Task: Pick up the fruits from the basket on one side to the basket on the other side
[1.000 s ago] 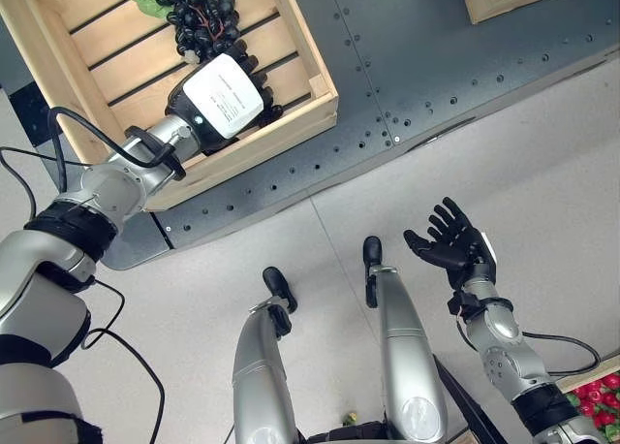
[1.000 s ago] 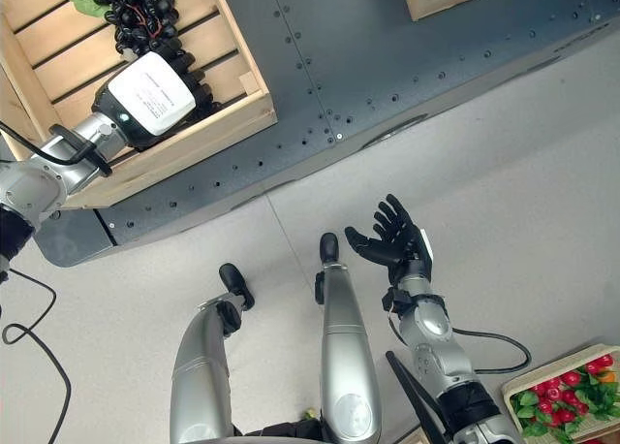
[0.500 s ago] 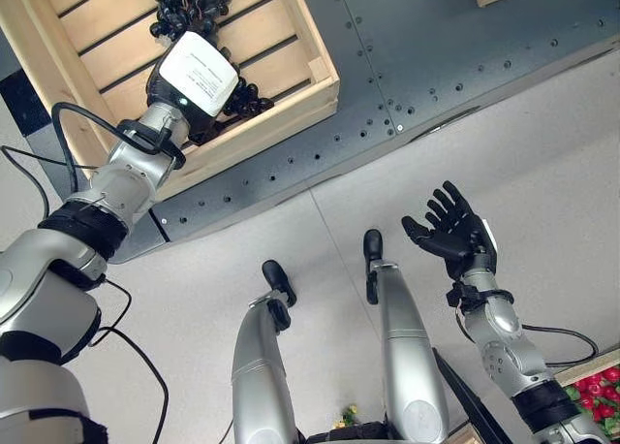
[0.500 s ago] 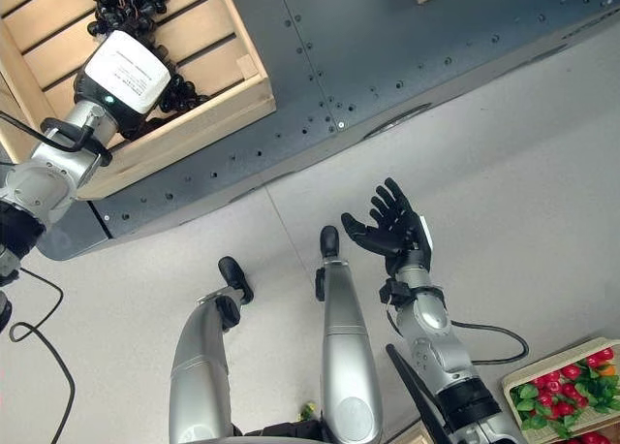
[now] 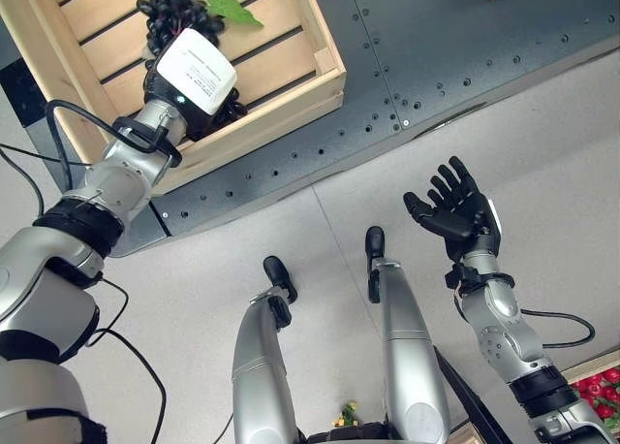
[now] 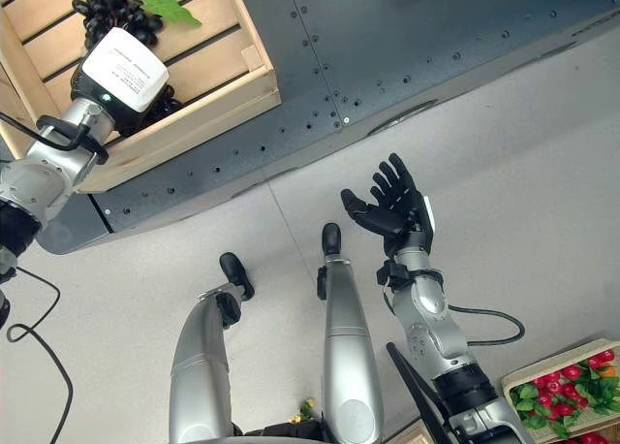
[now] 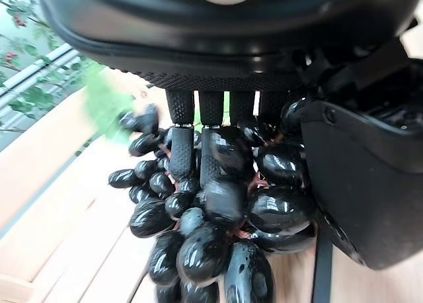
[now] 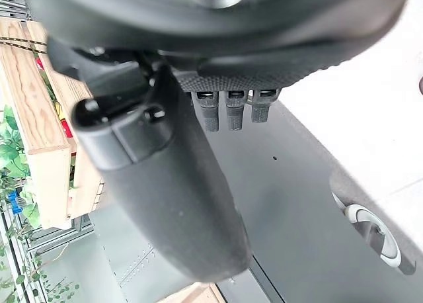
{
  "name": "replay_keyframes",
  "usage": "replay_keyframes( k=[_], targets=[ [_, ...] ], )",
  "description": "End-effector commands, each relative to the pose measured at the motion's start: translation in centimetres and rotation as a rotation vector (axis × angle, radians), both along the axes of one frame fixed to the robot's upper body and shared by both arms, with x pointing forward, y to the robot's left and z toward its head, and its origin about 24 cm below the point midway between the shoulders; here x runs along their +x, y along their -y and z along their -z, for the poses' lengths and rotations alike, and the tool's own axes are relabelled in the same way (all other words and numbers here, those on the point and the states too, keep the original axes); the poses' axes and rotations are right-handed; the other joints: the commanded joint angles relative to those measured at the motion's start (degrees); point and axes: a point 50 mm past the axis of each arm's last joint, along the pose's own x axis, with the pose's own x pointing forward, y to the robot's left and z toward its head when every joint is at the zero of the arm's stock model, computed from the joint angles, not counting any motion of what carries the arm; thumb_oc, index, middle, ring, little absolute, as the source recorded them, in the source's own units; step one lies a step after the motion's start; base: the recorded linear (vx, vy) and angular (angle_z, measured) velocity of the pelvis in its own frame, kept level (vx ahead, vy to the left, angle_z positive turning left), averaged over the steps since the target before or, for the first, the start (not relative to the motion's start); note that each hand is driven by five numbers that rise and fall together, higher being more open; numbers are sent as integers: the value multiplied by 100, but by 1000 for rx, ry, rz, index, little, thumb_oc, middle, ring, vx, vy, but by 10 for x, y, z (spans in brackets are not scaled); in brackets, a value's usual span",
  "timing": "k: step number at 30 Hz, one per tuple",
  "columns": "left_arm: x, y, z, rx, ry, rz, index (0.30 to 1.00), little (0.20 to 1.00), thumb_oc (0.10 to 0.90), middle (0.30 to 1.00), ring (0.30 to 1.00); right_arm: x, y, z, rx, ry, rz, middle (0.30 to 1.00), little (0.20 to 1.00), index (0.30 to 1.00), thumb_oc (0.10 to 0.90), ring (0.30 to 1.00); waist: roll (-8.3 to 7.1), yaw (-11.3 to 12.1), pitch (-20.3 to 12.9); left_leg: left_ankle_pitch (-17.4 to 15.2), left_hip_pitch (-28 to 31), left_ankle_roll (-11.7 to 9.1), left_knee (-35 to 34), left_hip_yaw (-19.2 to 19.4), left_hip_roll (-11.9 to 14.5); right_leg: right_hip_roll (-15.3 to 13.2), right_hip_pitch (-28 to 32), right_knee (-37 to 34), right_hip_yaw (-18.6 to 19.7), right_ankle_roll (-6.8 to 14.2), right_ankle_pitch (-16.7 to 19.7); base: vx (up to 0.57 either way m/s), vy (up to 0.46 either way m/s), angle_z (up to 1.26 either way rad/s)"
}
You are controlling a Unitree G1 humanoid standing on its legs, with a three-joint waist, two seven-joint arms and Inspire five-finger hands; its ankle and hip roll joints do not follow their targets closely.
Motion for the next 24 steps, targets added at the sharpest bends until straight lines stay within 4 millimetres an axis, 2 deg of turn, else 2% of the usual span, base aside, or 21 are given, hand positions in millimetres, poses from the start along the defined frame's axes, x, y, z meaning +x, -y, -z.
replay_keyframes(
  k=[1,7,10,12,15,16,18,24],
  targets=[
    [-7,-2,-29,9,132,92,300,300,400,300,300,-3,16,-41,41,210,59,900,900,900,800,900,-208,-84,-64,-26,109,412,-123,157,-392,239,450,-665,-56,-208,514,0,0,0],
    [-9,-3,-27,21,118,140,300,300,400,300,300,-4,18,-42,44,214,38,900,900,900,800,900,-193,-124,-64,-64,391,416,-160,219,-386,271,694,-664,-39,-209,469,0,0,0],
    [-13,-7,-28,-46,166,179,300,300,400,300,300,-6,18,-38,42,203,8,900,900,900,800,900,-168,-150,-64,-96,685,415,-218,248,-391,283,975,-680,-41,-219,397,-7,-12,0],
    [-14,-8,-32,-153,206,209,300,300,400,300,300,-6,16,-37,42,196,-3,900,900,900,800,900,-158,-156,-64,-105,827,409,-236,246,-392,287,1123,-689,-36,-228,367,-8,-18,-2],
    [-18,-8,-36,-406,275,285,300,300,400,300,300,-7,15,-34,35,192,-15,900,900,900,800,900,-139,-136,-64,-103,1057,403,-299,233,-414,297,1348,-718,-42,-249,321,-7,-40,-6],
    [-20,-8,-35,-536,300,327,300,300,400,300,300,-8,13,-31,28,193,-22,900,900,900,800,900,-130,-133,-64,-97,1165,394,-336,222,-426,299,1458,-743,-36,-261,303,-11,-41,-12],
    [-21,-6,-31,-685,315,384,300,300,400,300,300,-9,8,-31,19,194,-30,900,900,900,800,900,-127,-128,-64,-79,1395,384,-427,221,-451,316,1669,-817,-21,-277,287,-7,-41,-16],
    [-22,-4,-23,-949,340,434,300,300,400,300,300,-7,0,-32,-3,185,-50,900,900,900,800,900,-140,-154,-64,-37,2101,354,-709,281,-480,312,2322,-1093,-9,-302,271,7,-36,-5]
  ],
)
